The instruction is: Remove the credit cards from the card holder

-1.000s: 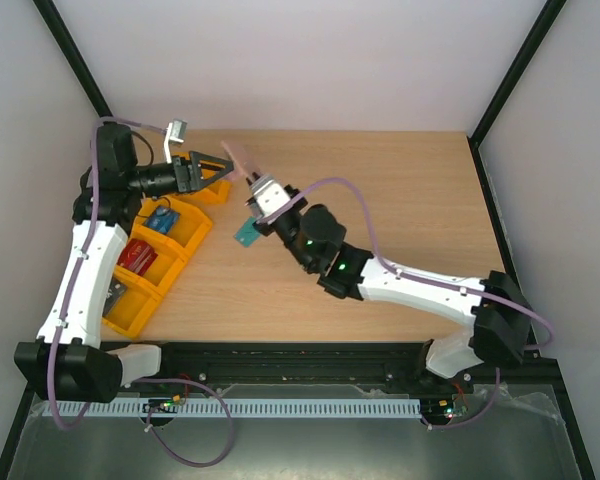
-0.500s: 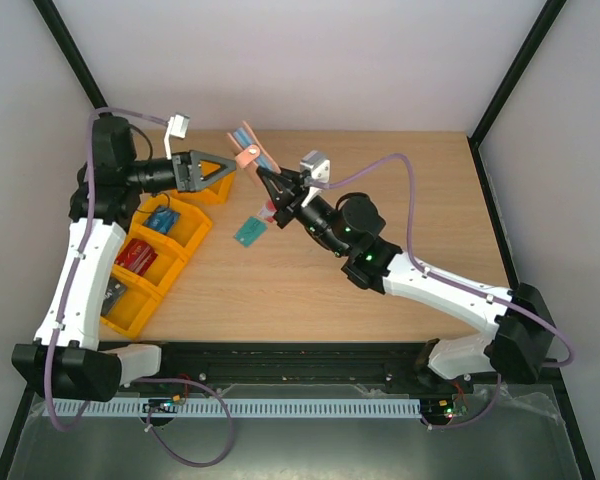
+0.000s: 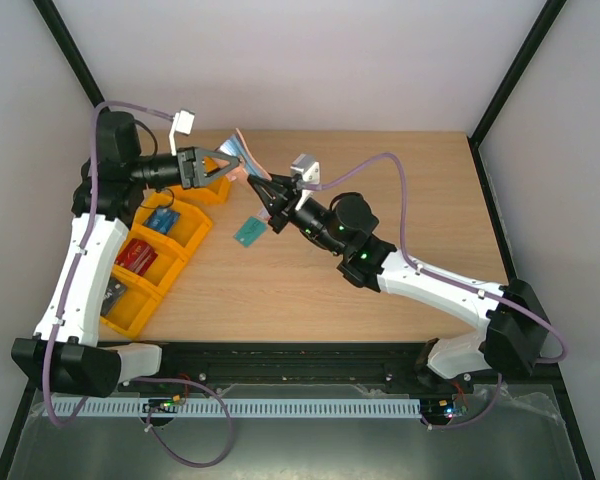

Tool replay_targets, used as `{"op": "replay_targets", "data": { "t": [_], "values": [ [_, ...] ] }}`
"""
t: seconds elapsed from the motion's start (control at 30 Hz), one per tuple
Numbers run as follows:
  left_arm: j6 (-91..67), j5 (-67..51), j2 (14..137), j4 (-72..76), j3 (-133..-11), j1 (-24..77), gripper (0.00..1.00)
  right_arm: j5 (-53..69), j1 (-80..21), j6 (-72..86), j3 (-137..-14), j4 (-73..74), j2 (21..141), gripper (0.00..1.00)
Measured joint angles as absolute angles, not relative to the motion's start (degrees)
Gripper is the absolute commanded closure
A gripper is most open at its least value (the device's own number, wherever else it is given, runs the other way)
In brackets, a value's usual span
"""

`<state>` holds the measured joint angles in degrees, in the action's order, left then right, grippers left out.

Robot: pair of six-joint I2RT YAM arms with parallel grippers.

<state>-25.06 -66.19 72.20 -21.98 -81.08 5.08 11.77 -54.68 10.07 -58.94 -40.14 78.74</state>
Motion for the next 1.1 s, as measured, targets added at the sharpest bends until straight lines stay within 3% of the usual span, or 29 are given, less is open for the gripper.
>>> {"op": "replay_targets", "data": {
  "t": [0.1,0.17,0.23,0.37,0.5,0.63,0.73,0.77,1.0,1.07,1.1],
  "values": [
    [-24.9,-66.2,72.2,-22.1,-80.8,5.1,0.89,12.2,-54.5,9.5,-58.9,-39.9,78.7,0.98],
    [-25.3,-66.3,72.2,-22.0,-80.4,5.1,0.98,12.6,-54.4,9.3,-58.9,-39.8,78.7,0.90],
    [-25.5,-66.5,72.1,-21.9,-79.9,5.1,0.98,12.8,-54.2,9.5,-58.8,-39.6,78.7,0.68],
    [-23.3,-65.9,72.0,-22.8,-79.4,4.9,0.98,14.3,-54.0,11.0,-58.5,-38.7,77.8,0.46],
    [-15.9,-62.8,72.0,-29.1,-80.7,5.3,0.98,14.4,-53.5,10.5,-58.6,-34.4,74.7,0.32],
    [-6.3,-57.5,72.0,-36.7,-84.2,6.5,0.98,13.9,-53.1,7.7,-62.3,-25.5,72.9,0.30],
    [-1.4,-55.8,72.0,-39.7,-85.9,7.5,0.98,13.6,-52.8,6.6,-64.4,-20.8,72.8,0.39],
    [-0.1,-55.6,72.0,-40.6,-86.2,7.7,0.98,13.6,-52.7,6.4,-64.8,-19.4,72.8,0.50],
    [9.6,-55.3,72.0,-47.9,-88.2,9.4,0.98,13.3,-52.1,5.7,-65.2,-13.8,72.8,0.97],
    [12.7,-55.3,71.9,-49.8,-88.5,9.5,0.97,13.9,-51.9,5.8,-65.2,-13.0,72.7,0.98],
    [13.8,-55.4,71.9,-50.5,-88.5,9.5,0.92,14.2,-51.8,6.0,-65.2,-12.6,72.7,0.98]
  ]
}}
